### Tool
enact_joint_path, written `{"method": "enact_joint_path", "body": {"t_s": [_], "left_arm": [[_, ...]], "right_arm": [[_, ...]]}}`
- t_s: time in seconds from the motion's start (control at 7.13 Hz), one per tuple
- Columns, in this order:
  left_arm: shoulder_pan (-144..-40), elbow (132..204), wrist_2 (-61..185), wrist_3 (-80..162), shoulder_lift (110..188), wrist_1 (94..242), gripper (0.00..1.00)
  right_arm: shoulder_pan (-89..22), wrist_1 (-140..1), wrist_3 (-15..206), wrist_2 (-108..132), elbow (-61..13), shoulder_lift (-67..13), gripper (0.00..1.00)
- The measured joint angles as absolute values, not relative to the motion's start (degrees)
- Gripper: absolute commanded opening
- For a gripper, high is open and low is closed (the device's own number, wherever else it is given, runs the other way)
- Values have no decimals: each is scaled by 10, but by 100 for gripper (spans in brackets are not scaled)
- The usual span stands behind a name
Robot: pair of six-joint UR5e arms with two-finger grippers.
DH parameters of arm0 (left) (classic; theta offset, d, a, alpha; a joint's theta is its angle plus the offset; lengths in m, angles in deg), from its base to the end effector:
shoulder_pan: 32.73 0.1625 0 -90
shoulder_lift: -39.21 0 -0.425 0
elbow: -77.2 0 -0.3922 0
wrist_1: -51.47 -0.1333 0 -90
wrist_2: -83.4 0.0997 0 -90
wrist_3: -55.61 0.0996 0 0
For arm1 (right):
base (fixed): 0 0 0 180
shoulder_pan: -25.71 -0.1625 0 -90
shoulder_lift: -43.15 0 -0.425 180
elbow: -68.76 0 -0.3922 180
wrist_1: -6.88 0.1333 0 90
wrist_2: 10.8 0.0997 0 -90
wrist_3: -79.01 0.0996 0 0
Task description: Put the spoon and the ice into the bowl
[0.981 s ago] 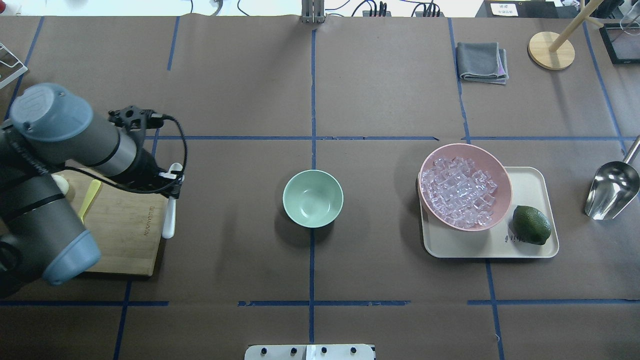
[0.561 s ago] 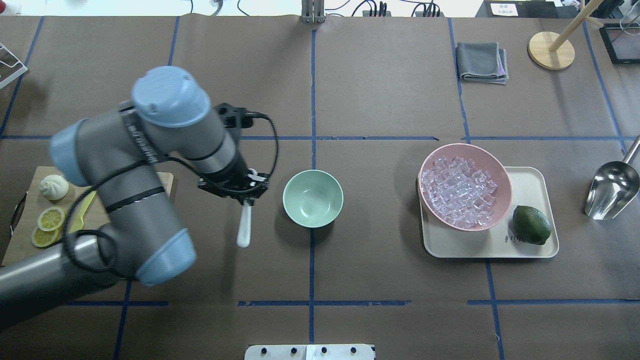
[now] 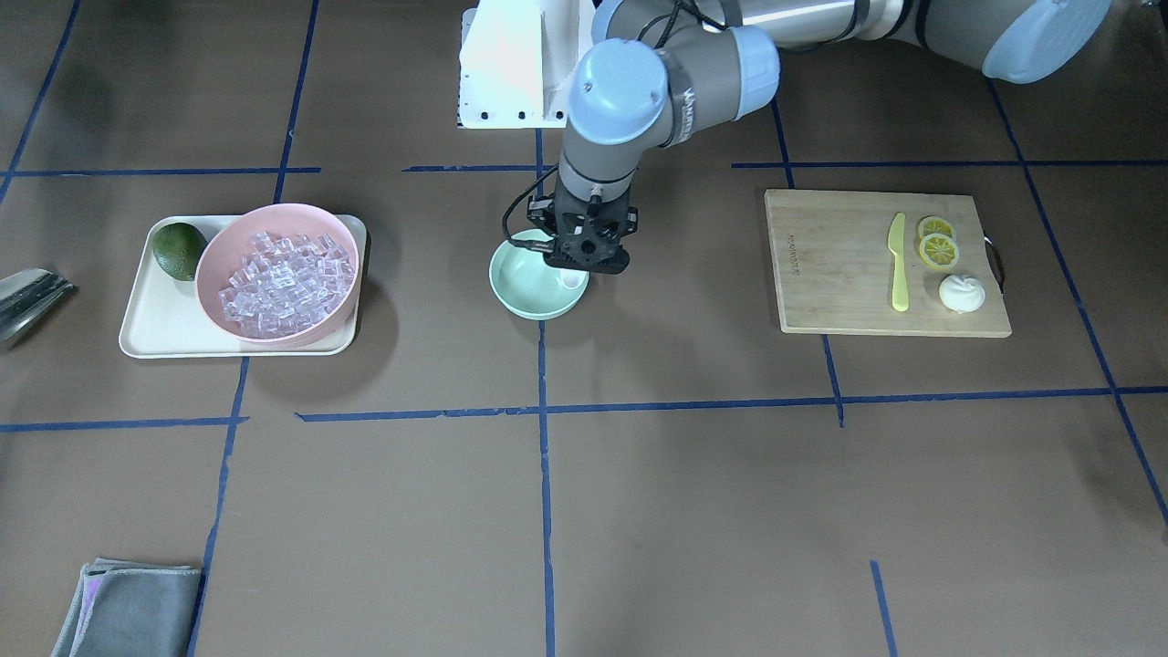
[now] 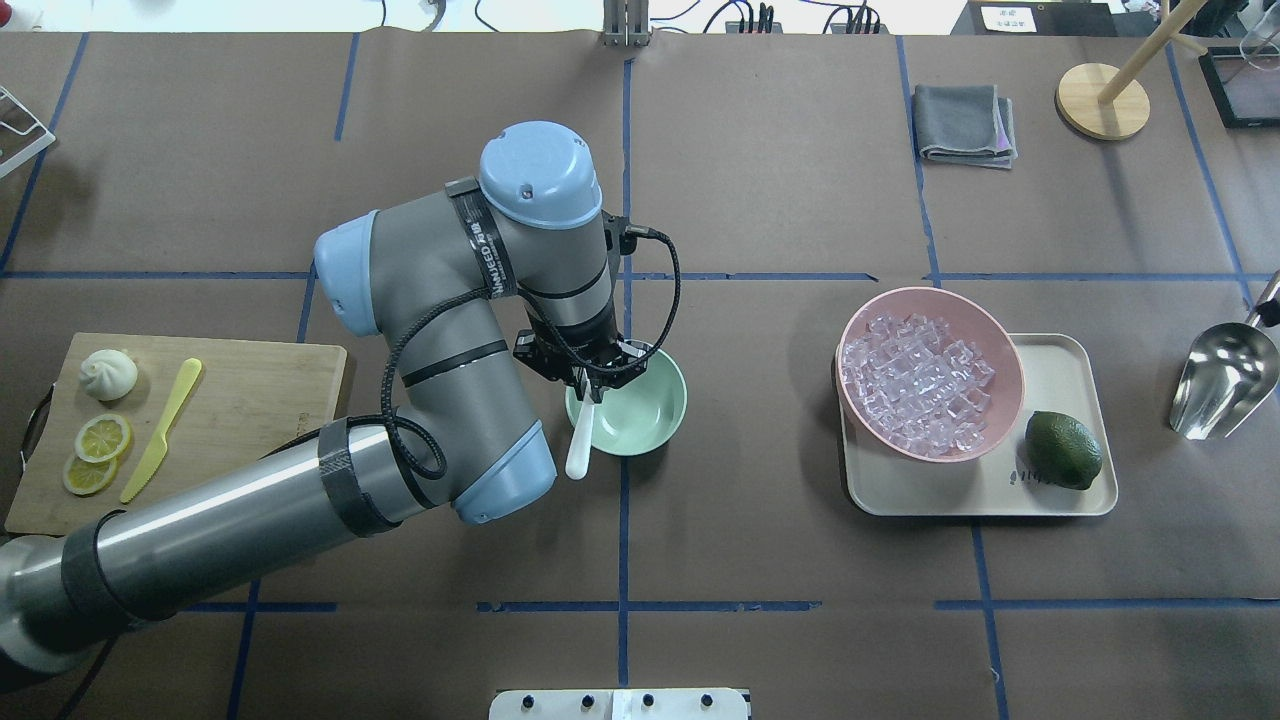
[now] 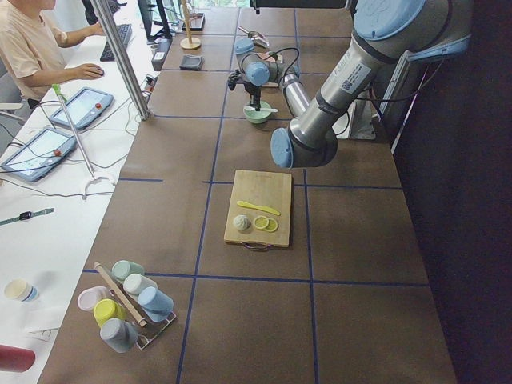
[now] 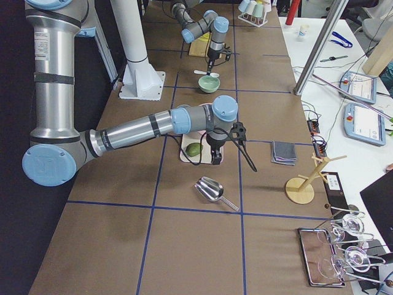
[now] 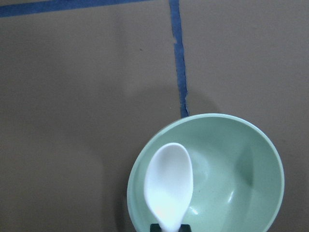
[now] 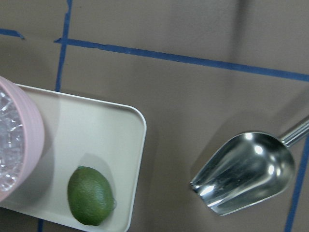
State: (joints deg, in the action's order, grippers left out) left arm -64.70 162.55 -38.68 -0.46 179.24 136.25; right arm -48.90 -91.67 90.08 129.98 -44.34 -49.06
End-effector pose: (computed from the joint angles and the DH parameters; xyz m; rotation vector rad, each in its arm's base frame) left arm 0.5782 -0.4557 0.1566 -0.0792 0.8648 0.2282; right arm -0.0682 -0.4593 0.4876 -0.0063 -0.9061 -0.1656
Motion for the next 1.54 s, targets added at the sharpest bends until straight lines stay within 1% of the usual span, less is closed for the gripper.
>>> {"method": "enact_joint_path", "body": {"t_s": [0.14,0.28,0.42,0.56,0.84,1.12,1.26,1.54], "left_arm": [[-639,1616,-387,2,1795,1369,49],[-634,1605,-387,2,1795,1385,75],[-631,1596,-386,-1,1796,1401,95],[-629,1593,-385,-13,1796,1418,98],[-629,1596,-384,-51,1794,1454,99],[-629,1609,-383,-65,1791,1463,99],[-629,1613,-382,-72,1789,1464,99],[-629,1614,-381,-76,1788,1464,99]], "right_arm": [[-449,-917,977,1298,-459,-465,99],[-404,-916,1053,1288,-465,-430,99],[-355,-916,1130,1262,-468,-393,99],[-305,-916,1208,1221,-469,-359,99],[-231,-916,1312,1135,-466,-318,98],[-174,-904,1355,1053,-458,-301,95],[-148,-865,1362,1017,-439,-298,94],[-134,-796,1362,998,-406,-303,93]]}}
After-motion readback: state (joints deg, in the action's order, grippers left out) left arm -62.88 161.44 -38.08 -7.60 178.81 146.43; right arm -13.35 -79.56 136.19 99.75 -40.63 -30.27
